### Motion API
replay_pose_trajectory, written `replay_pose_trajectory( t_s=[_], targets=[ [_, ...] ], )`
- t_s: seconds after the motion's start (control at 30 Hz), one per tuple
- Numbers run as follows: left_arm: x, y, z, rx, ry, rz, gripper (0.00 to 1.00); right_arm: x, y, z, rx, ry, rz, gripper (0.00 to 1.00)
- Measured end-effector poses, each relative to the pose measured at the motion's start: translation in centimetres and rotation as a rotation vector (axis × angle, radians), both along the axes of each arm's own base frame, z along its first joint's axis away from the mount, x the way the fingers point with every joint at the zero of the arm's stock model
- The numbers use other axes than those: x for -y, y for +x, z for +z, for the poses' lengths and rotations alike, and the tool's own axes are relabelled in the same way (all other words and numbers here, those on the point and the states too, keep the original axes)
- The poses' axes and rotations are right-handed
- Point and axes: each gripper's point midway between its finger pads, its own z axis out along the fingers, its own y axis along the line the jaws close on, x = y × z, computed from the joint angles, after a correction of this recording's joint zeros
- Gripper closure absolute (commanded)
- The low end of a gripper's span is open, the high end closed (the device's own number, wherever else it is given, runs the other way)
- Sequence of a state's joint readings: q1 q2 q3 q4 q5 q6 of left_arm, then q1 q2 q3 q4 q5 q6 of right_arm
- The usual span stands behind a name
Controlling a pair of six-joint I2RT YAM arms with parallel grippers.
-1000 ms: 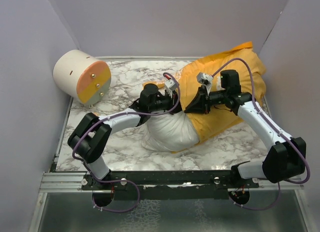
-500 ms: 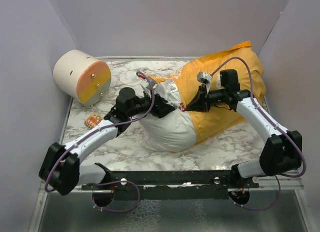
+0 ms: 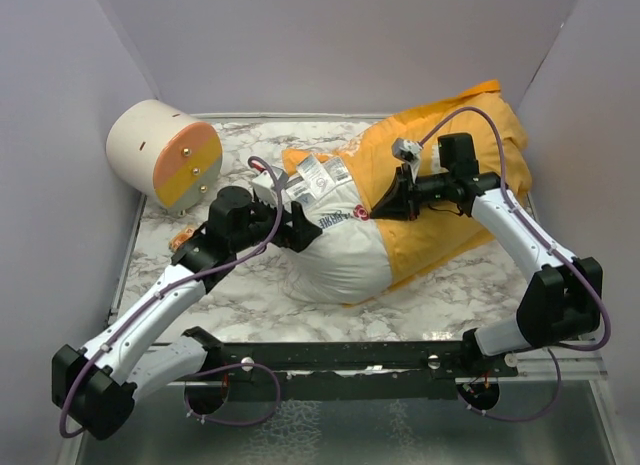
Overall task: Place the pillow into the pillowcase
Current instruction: Stuff the pillow into the pillowcase.
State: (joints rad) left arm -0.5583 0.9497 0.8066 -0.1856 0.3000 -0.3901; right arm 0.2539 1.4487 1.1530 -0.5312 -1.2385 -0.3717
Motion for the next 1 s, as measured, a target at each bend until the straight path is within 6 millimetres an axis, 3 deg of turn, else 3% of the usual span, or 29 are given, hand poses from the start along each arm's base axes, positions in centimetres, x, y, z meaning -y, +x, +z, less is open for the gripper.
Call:
replay_pose_trajectory(
  t_s=[0.07, 0.13, 0.2, 0.27, 0.33, 0.43, 0.57, 0.63, 0.73, 0.8, 0.83, 0.9, 1.0],
  targets=[
    [0.4, 0.4, -0.9, -0.008, 0.004, -0.005, 0.18, -0.1, 0.2, 0.3, -0.001, 0.0, 0.001, 0.99],
    [1.2, 1.2, -1.9, -0.012, -0.001, -0.02, 0.3, -0.5, 0.4, 0.7, -0.003, -0.001, 0.01, 1.0],
    [2.8, 2.8, -3.3, -0.026, -0.011, -0.047, 0.63, -1.1, 0.7, 1.3, 0.001, -0.002, 0.02, 1.0],
    [4.2, 4.6, -4.4, -0.05, -0.023, -0.067, 0.9, -2.3, 1.3, 2.3, 0.015, -0.004, 0.032, 1.0],
    [6.1, 6.3, -5.0, -0.075, -0.043, -0.108, 1.0, -3.7, 2.2, 3.9, 0.039, -0.001, 0.042, 1.0],
    [8.5, 8.9, -3.5, -0.046, -0.085, -0.149, 1.0, -5.8, 4.4, 6.9, 0.074, 0.014, 0.037, 1.0],
    [9.1, 10.4, -0.5, 0.028, -0.146, -0.149, 1.0, -7.6, 6.9, 9.1, 0.057, 0.035, 0.02, 1.0],
    [9.0, 10.6, 0.4, 0.05, -0.172, -0.144, 1.0, -8.1, 7.3, 9.1, 0.028, 0.039, 0.017, 0.99],
    [8.7, 10.4, 0.0, 0.053, -0.195, -0.133, 1.0, -8.2, 7.5, 8.2, 0.003, 0.034, 0.003, 0.99],
    [8.3, 10.4, -0.7, 0.041, -0.215, -0.115, 0.92, -8.2, 7.7, 6.6, -0.003, 0.008, -0.021, 0.96],
    [7.8, 10.6, -1.4, 0.027, -0.226, -0.097, 0.85, -8.2, 7.8, 5.6, -0.007, -0.011, -0.032, 0.87],
    [6.8, 11.4, -2.7, 0.002, -0.244, -0.054, 0.61, -8.0, 7.8, 3.7, -0.003, -0.048, -0.043, 0.62],
    [4.8, 12.6, -4.9, -0.047, -0.255, 0.022, 0.28, -7.4, 6.9, 2.4, 0.008, -0.061, 0.003, 0.27]
  ],
)
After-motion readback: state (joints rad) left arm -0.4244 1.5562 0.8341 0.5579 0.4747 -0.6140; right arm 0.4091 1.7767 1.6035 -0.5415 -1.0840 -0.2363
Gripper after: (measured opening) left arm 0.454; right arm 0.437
